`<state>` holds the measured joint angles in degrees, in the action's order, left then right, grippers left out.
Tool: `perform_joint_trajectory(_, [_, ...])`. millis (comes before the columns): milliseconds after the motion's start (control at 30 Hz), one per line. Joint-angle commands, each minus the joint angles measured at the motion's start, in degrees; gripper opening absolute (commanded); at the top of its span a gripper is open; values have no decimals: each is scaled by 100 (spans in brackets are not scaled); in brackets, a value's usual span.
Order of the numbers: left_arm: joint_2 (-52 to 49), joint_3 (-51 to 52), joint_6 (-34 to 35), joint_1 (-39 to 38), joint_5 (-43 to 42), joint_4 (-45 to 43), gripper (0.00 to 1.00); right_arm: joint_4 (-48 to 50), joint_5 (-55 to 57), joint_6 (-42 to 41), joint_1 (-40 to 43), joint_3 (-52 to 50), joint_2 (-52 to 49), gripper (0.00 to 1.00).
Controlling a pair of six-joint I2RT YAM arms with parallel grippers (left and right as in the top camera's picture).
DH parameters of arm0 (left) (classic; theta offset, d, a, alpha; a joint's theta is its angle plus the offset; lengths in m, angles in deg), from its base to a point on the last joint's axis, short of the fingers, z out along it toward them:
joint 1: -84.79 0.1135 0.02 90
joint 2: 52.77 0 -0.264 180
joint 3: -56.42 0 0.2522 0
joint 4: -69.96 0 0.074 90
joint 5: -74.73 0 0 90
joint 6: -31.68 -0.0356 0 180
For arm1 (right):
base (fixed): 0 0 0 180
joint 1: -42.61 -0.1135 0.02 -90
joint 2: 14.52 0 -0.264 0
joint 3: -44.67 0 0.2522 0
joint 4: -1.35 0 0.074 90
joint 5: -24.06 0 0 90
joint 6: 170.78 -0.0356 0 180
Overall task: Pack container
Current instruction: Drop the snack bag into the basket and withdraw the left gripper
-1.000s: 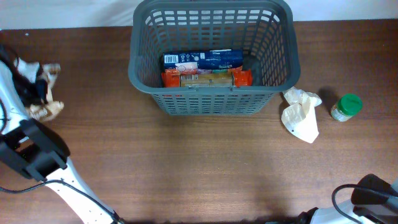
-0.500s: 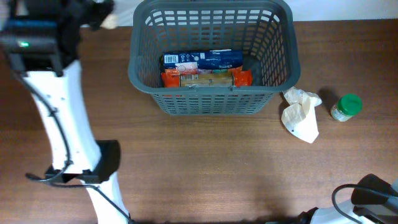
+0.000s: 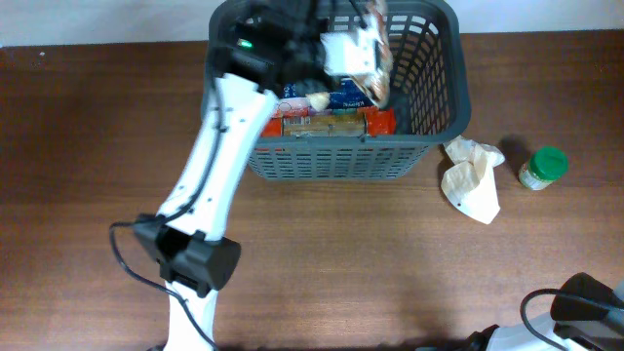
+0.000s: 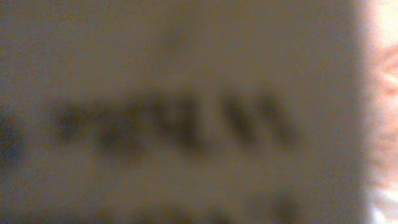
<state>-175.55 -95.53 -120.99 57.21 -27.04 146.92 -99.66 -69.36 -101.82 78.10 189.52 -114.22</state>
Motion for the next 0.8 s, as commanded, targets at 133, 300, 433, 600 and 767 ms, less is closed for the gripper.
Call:
perform_joint_trajectory(133, [59, 1978, -122, -839, -369, -1051, 13, 0, 72, -46, 15, 50, -52, 99])
perform_joint_trajectory(300, [61, 2024, 1145, -857, -85, -1523, 99, 0, 72, -46, 15, 50, -52, 99])
perform_joint_trajectory(433, [66, 1515, 2358, -588, 107, -1600, 99, 0, 72, -46, 15, 48, -52, 99])
perform_joint_trajectory(600, [68, -197, 3585, 103, 107, -859, 99, 0, 72, -46, 15, 48, -52, 99])
perform_joint_trajectory(767, [68, -2072, 4417, 966, 105, 201, 99, 0, 72, -46, 15, 50, -52, 99])
